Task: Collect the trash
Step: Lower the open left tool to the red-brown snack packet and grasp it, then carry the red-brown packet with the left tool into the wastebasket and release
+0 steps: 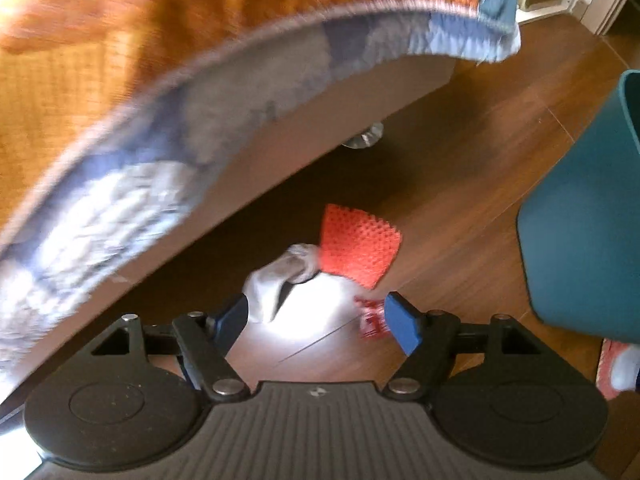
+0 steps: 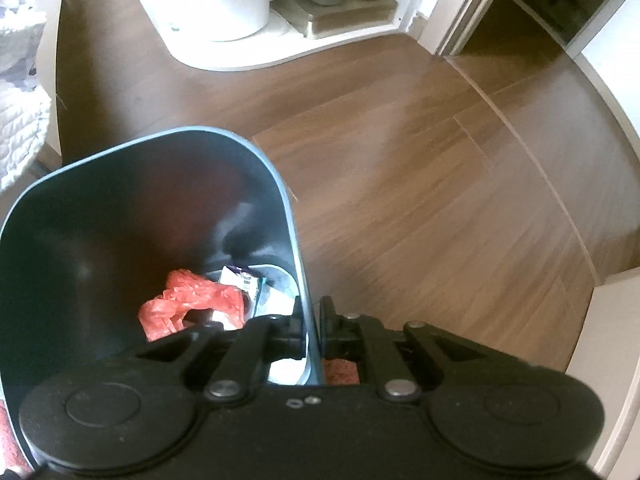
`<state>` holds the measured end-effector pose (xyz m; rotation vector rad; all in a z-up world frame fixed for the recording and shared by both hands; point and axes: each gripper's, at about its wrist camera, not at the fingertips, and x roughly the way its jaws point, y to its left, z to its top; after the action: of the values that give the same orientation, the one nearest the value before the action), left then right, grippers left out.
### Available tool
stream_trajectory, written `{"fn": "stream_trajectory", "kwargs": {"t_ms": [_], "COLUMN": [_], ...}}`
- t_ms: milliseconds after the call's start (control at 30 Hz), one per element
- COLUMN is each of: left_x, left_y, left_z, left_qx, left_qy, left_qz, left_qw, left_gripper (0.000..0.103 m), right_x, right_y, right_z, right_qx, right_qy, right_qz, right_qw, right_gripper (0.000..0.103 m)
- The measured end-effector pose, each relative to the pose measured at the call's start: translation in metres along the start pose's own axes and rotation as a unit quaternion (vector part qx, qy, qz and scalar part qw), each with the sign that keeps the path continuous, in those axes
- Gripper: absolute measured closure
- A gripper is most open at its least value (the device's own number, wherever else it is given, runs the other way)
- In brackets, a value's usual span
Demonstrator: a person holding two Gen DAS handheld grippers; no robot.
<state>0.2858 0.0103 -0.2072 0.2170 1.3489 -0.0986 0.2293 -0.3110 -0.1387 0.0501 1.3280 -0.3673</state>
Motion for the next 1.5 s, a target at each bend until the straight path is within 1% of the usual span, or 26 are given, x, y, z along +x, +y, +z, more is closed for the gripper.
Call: {"fn": "stream_trajectory", "kwargs": {"t_ms": [67,133,200,233,300,400,467,533,667,767,833,933,1067,1100,1133,1167,1200,1233,1333,1433,1500], "left_x": [0.018,0.036,0.054,0.064,0.086,0.119,0.137,0.154,0.176,0.188,0.193,0.198,0.206,0.208,0.209,0.211,0.212,0.212,0.211,0.203,0.194], "left_y": [-0.009,-0.02,-0.031,-0.038,-0.047,-0.05,-0.045,-0.04,-0.034,-0.036,-0.039,-0.044,-0.043,-0.042,-0.043,-0.042,-0.042,-0.042,-0.04,-0.039,-0.037], "left_z": [0.008,0.012,0.011,0.008,0.002,-0.008,-0.015,-0.021,-0.028,-0.031,-0.032,-0.032,-0.029,-0.028,-0.027,-0.027,-0.028,-0.028,-0.028,-0.028,-0.025], "left_qx": [-0.003,-0.003,-0.001,0.003,0.007,-0.013,-0.034,-0.048,-0.055,-0.054,-0.046,-0.036,-0.046,-0.048,-0.05,-0.052,-0.056,-0.058,-0.064,-0.063,-0.064], "left_qy": [0.006,0.011,0.023,0.03,0.055,0.089,0.109,0.124,0.134,0.139,0.138,0.135,0.132,0.133,0.135,0.139,0.143,0.145,0.147,0.144,0.142], "left_qz": [-0.014,-0.027,-0.043,-0.043,-0.046,-0.046,-0.045,-0.04,-0.042,-0.053,-0.055,-0.048,-0.052,-0.054,-0.056,-0.06,-0.064,-0.063,-0.065,-0.059,-0.056], "left_qw": [0.9999,0.9996,0.9988,0.9986,0.9974,0.9949,0.9925,0.9903,0.9885,0.9874,0.9878,0.9891,0.9889,0.9885,0.988,0.9871,0.9861,0.9858,0.9849,0.9858,0.9863], "left_gripper": [0.028,0.028,0.026,0.026,0.026,0.026,0.026,0.026,0.026,0.026,0.026,0.026,0.027,0.03,0.041,0.047,0.061,0.065,0.068,0.068,0.068], "right_x": [-0.002,-0.004,-0.006,-0.006,-0.006,-0.005,0.002,0.003,0.008,0.012,0.015,0.017,0.022,0.025,0.026,0.027,0.028,0.028,0.029,0.028,0.027], "right_y": [0.003,0.003,0.0,0.001,-0.001,-0.003,-0.011,-0.011,-0.01,-0.011,-0.011,-0.011,-0.013,-0.013,-0.014,-0.014,-0.014,-0.014,-0.016,-0.018,-0.019], "right_z": [0.0,0.002,0.005,0.006,0.008,0.011,0.019,0.02,0.023,0.024,0.024,0.025,0.025,0.026,0.026,0.026,0.027,0.027,0.027,0.025,0.025], "right_qx": [-0.009,-0.019,-0.03,-0.031,-0.036,-0.031,-0.026,-0.031,-0.03,-0.027,-0.026,-0.026,-0.023,-0.021,-0.02,-0.019,-0.02,-0.02,-0.019,-0.022,-0.024], "right_qy": [0.003,0.008,0.01,0.011,0.018,0.025,0.029,0.033,0.042,0.048,0.052,0.058,0.064,0.067,0.069,0.07,0.07,0.069,0.068,0.068,0.066], "right_qz": [0.005,0.018,0.023,0.026,0.029,0.033,0.038,0.04,0.036,0.029,0.026,0.024,0.024,0.023,0.023,0.024,0.024,0.024,0.026,0.028,0.028], "right_qw": [1.0,1.0,0.999,0.999,0.999,0.999,0.999,0.998,0.998,0.998,0.998,0.998,0.997,0.997,0.997,0.997,0.997,0.997,0.997,0.997,0.997], "right_gripper": [0.097,0.092,0.09,0.088,0.087,0.081,0.069,0.062,0.061,0.061,0.061,0.061,0.061,0.061,0.061,0.061,0.061,0.061,0.061,0.062,0.064]}}
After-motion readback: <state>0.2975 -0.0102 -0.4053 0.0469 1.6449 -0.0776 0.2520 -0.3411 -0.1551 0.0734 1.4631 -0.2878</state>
